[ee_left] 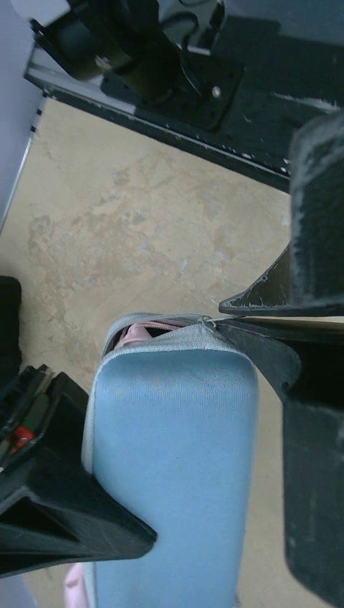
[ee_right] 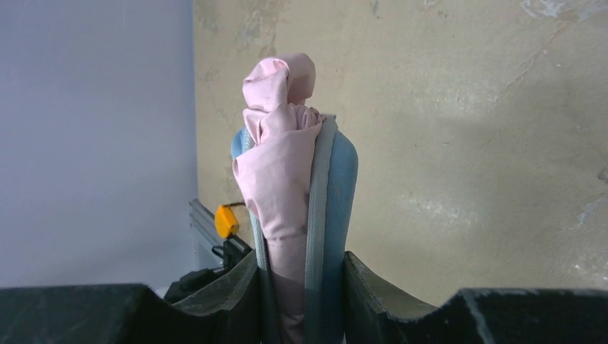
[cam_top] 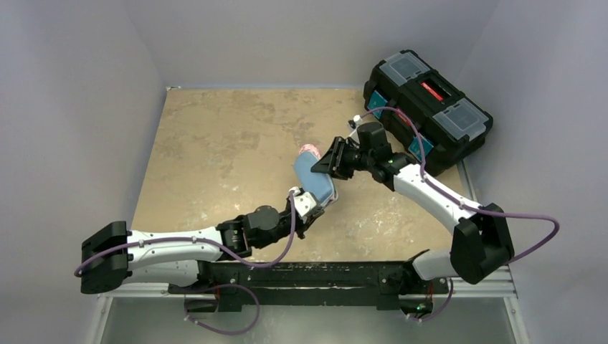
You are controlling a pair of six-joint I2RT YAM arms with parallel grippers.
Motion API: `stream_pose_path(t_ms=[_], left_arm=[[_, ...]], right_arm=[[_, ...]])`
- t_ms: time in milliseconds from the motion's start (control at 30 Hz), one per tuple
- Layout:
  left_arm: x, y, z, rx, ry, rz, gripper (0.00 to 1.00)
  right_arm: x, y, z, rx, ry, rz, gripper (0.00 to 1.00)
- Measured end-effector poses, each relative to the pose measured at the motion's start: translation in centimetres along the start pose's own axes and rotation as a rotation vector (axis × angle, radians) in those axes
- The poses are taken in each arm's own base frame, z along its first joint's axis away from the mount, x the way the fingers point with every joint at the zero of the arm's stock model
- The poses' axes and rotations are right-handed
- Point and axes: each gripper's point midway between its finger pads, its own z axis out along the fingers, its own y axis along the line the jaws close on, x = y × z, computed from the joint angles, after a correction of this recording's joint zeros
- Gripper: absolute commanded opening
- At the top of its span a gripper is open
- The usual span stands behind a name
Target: Put away the umbrella
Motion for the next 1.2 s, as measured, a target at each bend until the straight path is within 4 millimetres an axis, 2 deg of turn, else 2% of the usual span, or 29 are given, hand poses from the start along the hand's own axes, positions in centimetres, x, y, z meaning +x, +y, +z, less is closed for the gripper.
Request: stream_pose_path(t_ms=[167, 367, 600, 700, 800, 967, 1033, 1167, 1200], left_arm=[[-1.7, -1.4, 1.2, 0.027, 0.003, -0.118, 0.00], [-1.2, -1.6, 2.3, -0.017, 0.048, -0.269, 0.00], [0.0, -0.5, 3.2, -0.134, 0.130, -0.523, 0.00], [0.9, -0.3, 3.6, -0.150, 0.161, -0.665, 0.00], [2.3, -0.9, 4.3, -0.137, 0.183, -0.798, 0.00], [7.0, -1.9, 4.9, -0.129, 0.273, -0.951, 0.00], [8.7, -2.1, 5.1, -0.137, 0.314, -1.001, 0.00], [8.6, -1.4, 5.3, -0.135, 0.303, -1.087, 0.00], [8.5, -1.2, 5.3, -0.137, 0.302, -1.100, 0.03]], right_arm=[[0.2, -0.5, -0.2, 0.016, -0.103, 0.016, 0.00], [-0.4, -2.0, -0.7, 0.047, -0.213, 0.044, 0.00], [-1.3, -4.1, -0.5, 0.123, -0.316, 0.038, 0.00], [-0.8, -5.1, 0.1, 0.153, -0.349, 0.021, 0.00], [0.7, -6.7, 1.3, 0.211, -0.347, -0.010, 0.00], [4.0, -10.9, 3.9, 0.344, -0.302, -0.057, 0.00], [4.2, -10.7, 4.7, 0.339, -0.320, -0.076, 0.00], [4.1, -10.3, 5.4, 0.347, -0.371, -0.117, 0.00], [4.1, -10.2, 5.5, 0.349, -0.378, -0.121, 0.00]])
